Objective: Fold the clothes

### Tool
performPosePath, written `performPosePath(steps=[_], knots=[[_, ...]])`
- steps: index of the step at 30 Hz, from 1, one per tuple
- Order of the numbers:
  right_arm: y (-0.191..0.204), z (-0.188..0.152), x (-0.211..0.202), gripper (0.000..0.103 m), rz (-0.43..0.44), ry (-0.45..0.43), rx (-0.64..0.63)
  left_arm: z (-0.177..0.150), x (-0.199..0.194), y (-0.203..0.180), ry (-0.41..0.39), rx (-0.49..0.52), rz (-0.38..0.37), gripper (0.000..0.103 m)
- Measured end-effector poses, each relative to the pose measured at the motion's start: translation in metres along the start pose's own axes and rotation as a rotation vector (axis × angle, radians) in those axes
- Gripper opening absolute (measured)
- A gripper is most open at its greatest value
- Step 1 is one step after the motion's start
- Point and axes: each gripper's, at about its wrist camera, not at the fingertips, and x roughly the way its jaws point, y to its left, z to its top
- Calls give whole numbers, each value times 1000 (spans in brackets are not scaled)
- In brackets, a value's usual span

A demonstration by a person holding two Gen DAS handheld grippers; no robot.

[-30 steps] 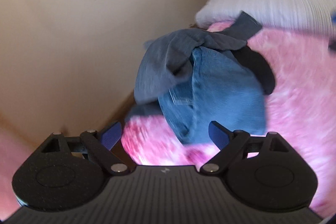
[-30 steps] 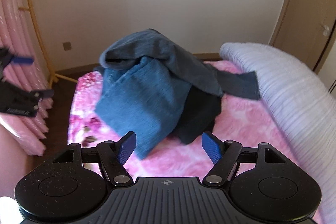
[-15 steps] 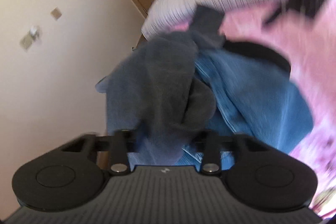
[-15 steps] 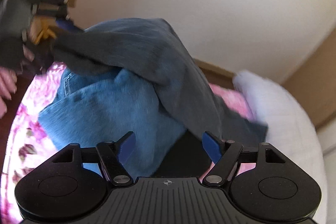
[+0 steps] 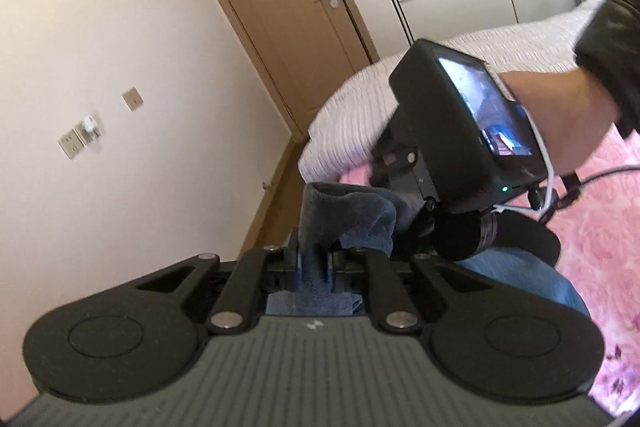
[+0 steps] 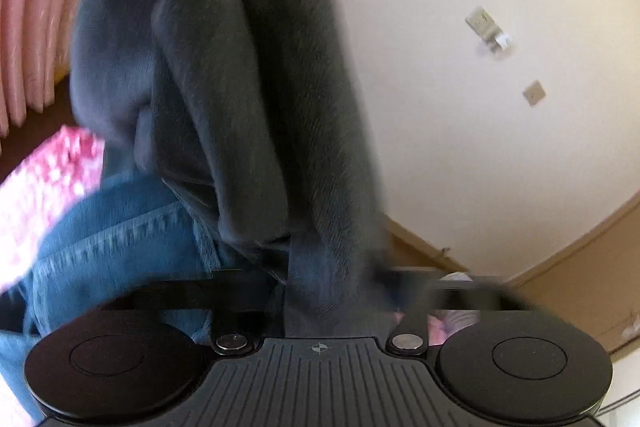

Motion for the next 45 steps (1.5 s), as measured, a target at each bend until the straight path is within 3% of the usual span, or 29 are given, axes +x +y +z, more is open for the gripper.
performPosePath(steps=[5,8,12,16,21,27,30,32,35,38,40,41,42,43,45], knots=[[-62,-11,-81,3,-169,-104,133,52,-27,-2,-142,-11,-22,7],[-97,-27,-147,3,-264,-152,227,88,-49,-31,-245,4,-86,7],[-111,-83,-247,3,-380,-148,362,128,-91,-96,-349,19,-224,6],[-94,-156,-344,3,-474,-102,512,160,-136,-172,-409,44,-397,6],[-49,-244,-471,3,-583,-24,666,191,-182,-284,-428,52,-617,6],[-1,-341,-621,3,-702,79,675,232,-232,-422,-418,1,-917,6],[15,-377,-690,3,-748,143,656,249,-257,-473,-410,-50,-1070,6],[30,-393,-724,3,-760,166,662,263,-264,-495,-401,-64,-1134,6],[45,-409,-751,3,-744,193,673,273,-258,-523,-335,-84,-1197,6],[39,-450,-729,5,-659,322,725,276,-224,-557,-203,-109,-1227,6],[43,-478,-700,23,-613,457,760,272,-168,-585,-67,-94,-1208,7],[45,-492,-686,46,-590,525,776,267,-140,-603,1,-92,-1179,8],[47,-505,-672,57,-565,592,792,260,-114,-617,73,-115,-1165,10],[48,-519,-658,58,-540,659,807,251,-84,-629,160,-151,-1155,10],[74,-536,-648,67,-488,663,892,232,-35,-639,278,-175,-1114,8]])
